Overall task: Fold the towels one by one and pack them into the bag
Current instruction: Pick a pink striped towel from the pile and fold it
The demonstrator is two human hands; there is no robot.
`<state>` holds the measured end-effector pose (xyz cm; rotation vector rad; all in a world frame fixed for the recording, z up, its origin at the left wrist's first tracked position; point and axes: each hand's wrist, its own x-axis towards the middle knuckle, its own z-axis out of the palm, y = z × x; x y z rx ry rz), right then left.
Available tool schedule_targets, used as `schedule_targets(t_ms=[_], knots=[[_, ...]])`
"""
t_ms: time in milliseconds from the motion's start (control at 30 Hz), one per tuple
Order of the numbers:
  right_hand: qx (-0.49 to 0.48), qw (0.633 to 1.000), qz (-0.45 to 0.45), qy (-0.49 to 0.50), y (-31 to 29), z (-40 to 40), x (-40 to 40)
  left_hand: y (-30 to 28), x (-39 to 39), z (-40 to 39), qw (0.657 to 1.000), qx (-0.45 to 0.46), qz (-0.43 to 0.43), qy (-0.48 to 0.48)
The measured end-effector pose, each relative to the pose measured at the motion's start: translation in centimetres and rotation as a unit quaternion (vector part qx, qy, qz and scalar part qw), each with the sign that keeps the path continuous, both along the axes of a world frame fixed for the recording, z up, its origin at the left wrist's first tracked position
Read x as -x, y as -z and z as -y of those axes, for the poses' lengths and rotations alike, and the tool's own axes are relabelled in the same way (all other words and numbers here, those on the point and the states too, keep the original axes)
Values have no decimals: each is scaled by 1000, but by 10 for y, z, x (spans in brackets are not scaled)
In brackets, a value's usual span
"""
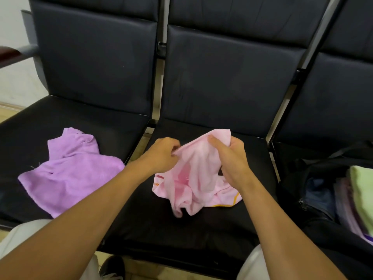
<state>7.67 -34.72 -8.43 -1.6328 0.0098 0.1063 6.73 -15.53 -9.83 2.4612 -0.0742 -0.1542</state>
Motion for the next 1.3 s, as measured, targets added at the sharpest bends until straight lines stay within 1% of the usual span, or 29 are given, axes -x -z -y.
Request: schedule_targets(t_ms=[33, 100, 167, 200, 233, 300, 367, 467, 500, 567, 600, 633, 733, 800, 867, 933, 1000, 1067, 1133, 1200, 1300], knots=[[-9, 1000, -3, 10, -1, 1, -1, 2, -2, -2, 1000, -2, 8, -29], [0, 1000, -8, 25, -3, 4, -4, 3, -8, -5, 995, 27, 30, -90], [111, 994, 5, -17, -2, 10, -7, 0, -11, -3, 986, 83, 75, -127], [176, 982, 20, -67, 0, 12, -8, -2, -12, 1, 980, 114, 101, -130], [213, 969, 27, -121, 3, 13, -8, -4, -11, 6, 975, 137, 122, -122], [243, 947, 11, -210, 14, 12, -6, -7, -9, 19, 974, 165, 138, -74], [260, 930, -13, -260, 21, 5, -3, -9, -7, 27, 977, 182, 109, 9], [301, 919, -9, -253, 26, -3, -2, -11, -2, 34, 968, 202, 64, 133], [305, 920, -5, -245, 26, -4, -1, -12, 0, 35, 963, 215, 51, 152], [324, 922, 17, -213, 25, -1, -3, -15, 2, 33, 961, 231, 21, 151], [342, 921, 33, -182, 25, 2, -4, -15, 3, 30, 963, 225, 6, 146], [353, 923, 47, -146, 26, 5, -6, -13, 3, 24, 970, 194, -5, 144], [347, 932, 90, -46, 25, 14, -3, 2, 6, 9, 988, 20, -29, 152], [350, 931, 100, -15, 22, 19, 1, 10, 7, 2, 989, -80, -11, 124], [377, 922, 84, -3, 17, 27, 8, 13, 10, -3, 987, -128, 35, 85], [413, 908, 75, -2, 10, 39, 17, 6, 16, -6, 988, -135, 34, 69], [448, 891, 73, -10, -4, 51, 28, -10, 26, -5, 990, -110, 37, 83], [469, 878, 88, -27, -19, 56, 37, -29, 33, -1, 994, -38, 55, 82], [452, 883, 124, -8, -47, 59, 50, -60, 45, 5, 992, 47, 94, 64], [425, 892, 152, 21, -63, 54, 50, -80, 46, 9, 983, 126, 128, 45], [409, 890, 196, 50, -107, 57, 66, -132, 64, 17, 976, 168, 137, 28]])
